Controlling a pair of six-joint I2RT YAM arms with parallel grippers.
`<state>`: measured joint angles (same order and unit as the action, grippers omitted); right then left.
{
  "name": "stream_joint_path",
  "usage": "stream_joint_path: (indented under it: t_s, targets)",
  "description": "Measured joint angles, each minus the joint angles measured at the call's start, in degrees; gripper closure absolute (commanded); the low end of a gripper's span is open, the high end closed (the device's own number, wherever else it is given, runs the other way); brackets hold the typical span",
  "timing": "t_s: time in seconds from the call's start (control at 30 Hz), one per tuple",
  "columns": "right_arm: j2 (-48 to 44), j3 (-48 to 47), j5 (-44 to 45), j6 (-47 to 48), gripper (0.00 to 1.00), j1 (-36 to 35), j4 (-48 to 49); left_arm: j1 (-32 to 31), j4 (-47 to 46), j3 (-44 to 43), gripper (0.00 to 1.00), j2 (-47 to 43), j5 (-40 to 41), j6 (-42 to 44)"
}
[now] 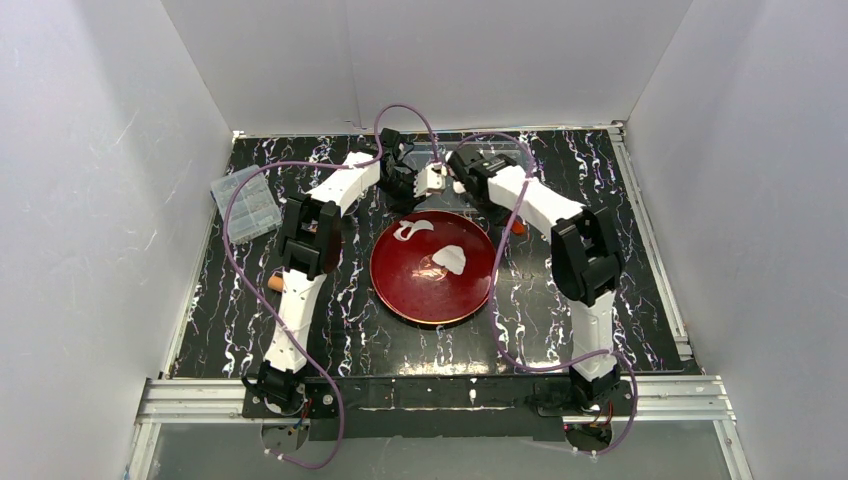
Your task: Roll out the dumpling wrappers from the dough
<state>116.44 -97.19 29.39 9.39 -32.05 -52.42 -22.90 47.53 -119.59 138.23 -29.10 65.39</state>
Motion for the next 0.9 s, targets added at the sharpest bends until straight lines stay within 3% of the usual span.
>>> stream_joint_path:
  t_s: [0.43, 0.53, 0.7, 0.9]
  targets:
    - [3.4, -0.1, 18.4, 8.3, 0.99, -3.7, 7.9, 0.1, -3.1, 2.7, 0.99, -1.0, 1.5, -3.4]
    - [2.7, 2.4, 21.9, 9.5, 0.99, -4.2, 12.4, 0.2, -3.3, 2.7, 0.92, -1.0, 1.7, -3.7]
    - [-3.8, 14.0, 23.6, 16.1, 0.99, -5.5, 23.4, 0.2, -3.5, 2.7, 0.69, -1.1, 2.1, -4.2]
    - [-4.7, 15.8, 22.0, 21.3, 0.99, -6.5, 26.4, 0.9, -4.8, 2.5, 0.59, -1.1, 2.7, -8.2]
